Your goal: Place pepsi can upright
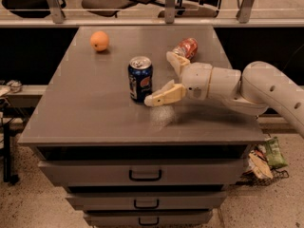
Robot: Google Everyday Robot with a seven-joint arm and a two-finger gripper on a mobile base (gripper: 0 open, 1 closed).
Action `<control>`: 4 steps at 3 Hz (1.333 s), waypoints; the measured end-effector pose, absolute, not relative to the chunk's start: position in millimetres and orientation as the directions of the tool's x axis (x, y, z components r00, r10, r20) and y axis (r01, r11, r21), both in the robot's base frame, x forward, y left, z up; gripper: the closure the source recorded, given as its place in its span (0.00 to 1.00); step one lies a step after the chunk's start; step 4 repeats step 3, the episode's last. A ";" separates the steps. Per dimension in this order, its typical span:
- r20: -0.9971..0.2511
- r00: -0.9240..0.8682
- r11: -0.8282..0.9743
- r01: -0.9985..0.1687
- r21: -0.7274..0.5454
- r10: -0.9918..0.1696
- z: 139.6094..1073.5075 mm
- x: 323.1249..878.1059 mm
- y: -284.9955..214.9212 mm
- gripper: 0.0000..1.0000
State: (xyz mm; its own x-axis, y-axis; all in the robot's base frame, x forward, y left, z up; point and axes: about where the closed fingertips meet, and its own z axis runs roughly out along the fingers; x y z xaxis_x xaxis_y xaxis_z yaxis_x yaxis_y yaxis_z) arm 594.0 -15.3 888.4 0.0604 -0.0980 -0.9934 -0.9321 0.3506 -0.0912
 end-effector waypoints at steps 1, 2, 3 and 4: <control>-0.975 0.128 0.390 -0.901 -0.190 -0.180 910.8 586.4 -66.7 0.00; -0.946 0.206 0.405 -0.866 -0.294 -0.249 933.6 568.7 -121.2 0.00; -0.944 0.213 0.399 -0.866 -0.301 -0.250 935.8 565.8 -123.2 0.00; -0.944 0.213 0.399 -0.866 -0.301 -0.250 935.8 565.8 -123.2 0.00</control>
Offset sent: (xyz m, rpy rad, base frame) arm -0.0499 -0.1836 0.0727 -0.2232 -0.2759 -0.1402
